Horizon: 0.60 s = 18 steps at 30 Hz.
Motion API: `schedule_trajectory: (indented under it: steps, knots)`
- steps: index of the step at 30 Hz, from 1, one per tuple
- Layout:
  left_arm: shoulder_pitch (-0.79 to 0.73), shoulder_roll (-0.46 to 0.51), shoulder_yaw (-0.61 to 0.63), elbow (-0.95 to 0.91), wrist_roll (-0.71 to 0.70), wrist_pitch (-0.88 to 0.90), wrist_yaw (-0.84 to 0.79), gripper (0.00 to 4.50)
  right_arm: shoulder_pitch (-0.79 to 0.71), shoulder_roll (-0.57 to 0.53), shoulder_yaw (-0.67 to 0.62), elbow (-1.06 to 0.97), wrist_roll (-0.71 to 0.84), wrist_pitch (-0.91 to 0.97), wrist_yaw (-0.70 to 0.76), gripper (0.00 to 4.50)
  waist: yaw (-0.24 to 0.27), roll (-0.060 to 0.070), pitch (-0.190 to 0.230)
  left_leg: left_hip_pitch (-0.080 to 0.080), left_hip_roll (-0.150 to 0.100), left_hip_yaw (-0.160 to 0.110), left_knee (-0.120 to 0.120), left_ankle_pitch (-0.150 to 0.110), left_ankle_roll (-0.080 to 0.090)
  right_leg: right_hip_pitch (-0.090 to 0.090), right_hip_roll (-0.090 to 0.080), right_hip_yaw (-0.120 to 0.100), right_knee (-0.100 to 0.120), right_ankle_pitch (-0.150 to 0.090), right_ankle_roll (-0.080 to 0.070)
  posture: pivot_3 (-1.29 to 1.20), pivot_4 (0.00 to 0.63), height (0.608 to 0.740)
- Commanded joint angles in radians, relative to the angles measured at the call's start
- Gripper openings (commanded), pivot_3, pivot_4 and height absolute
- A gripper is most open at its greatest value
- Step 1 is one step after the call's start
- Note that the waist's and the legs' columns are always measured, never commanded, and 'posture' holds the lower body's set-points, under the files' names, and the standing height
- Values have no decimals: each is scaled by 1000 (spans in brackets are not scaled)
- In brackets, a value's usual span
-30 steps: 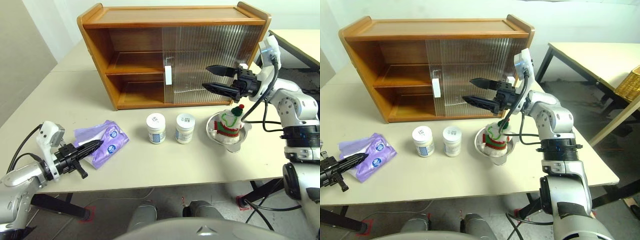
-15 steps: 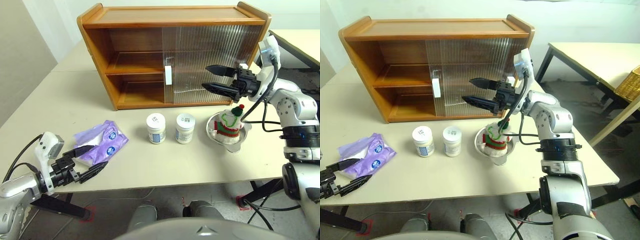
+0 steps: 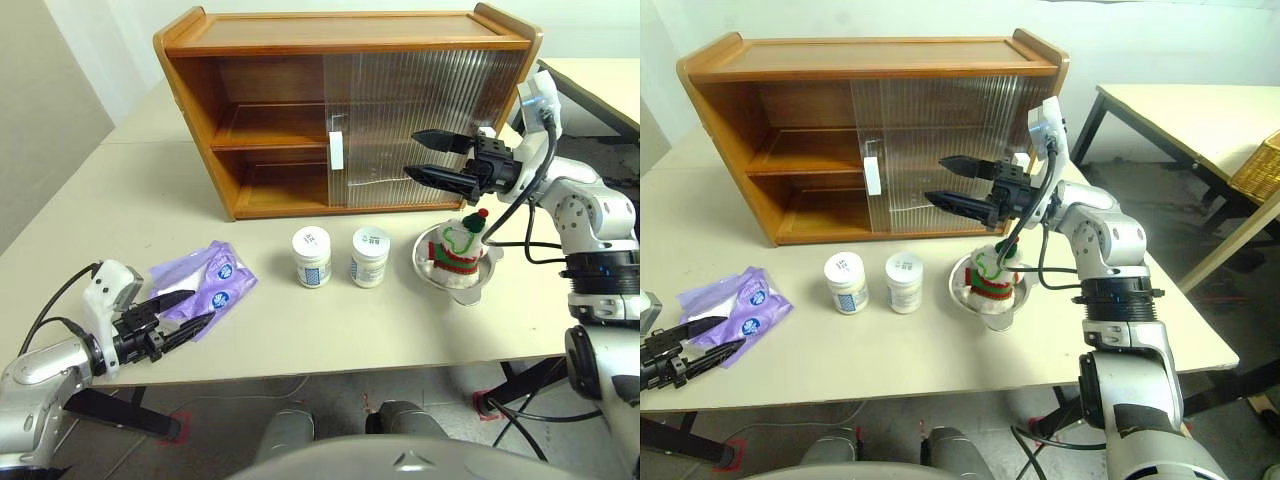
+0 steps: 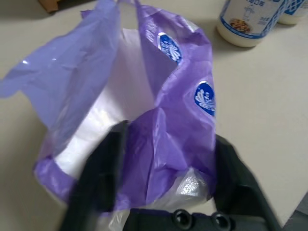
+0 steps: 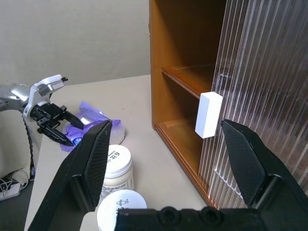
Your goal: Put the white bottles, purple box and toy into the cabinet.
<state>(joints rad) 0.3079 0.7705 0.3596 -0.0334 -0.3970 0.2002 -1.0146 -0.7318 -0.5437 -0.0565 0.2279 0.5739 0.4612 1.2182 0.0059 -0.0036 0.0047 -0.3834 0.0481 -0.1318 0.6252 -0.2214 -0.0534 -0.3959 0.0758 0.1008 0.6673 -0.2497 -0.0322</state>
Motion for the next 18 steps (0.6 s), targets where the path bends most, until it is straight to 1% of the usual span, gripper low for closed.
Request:
schedule_trajectory:
  steps: [1,6,11,14,18]
  knots:
    - [0,11,-11,14,9,10,-3,1800,-10,-6,-3,-9,-9,-2,-4,4500,0,0,0,0,0,0,0,0,0,0,0,0,0,0,0,25,0,740]
    - [1,9,-13,-21,4,30,4,68,-11,-4,-3,-8,-8,-5,-8,4500,-2,0,0,0,0,0,0,0,0,0,0,0,0,0,0,25,0,740]
    - [-1,6,-11,-50,-2,51,14,25,-12,-2,-3,-6,-8,-8,-8,4500,-2,0,0,0,0,0,0,0,0,0,0,0,0,0,0,26,0,740]
    - [-48,4,-2,-80,-27,89,37,25,-16,3,-1,1,-11,-13,-9,4500,-1,0,0,0,0,1,0,0,0,0,0,0,0,0,0,26,0,740]
    - [-194,1,14,-150,-102,196,107,25,-21,8,2,10,-14,-19,-8,4500,2,0,0,-1,-1,2,0,0,1,0,0,-1,0,0,0,26,0,740]
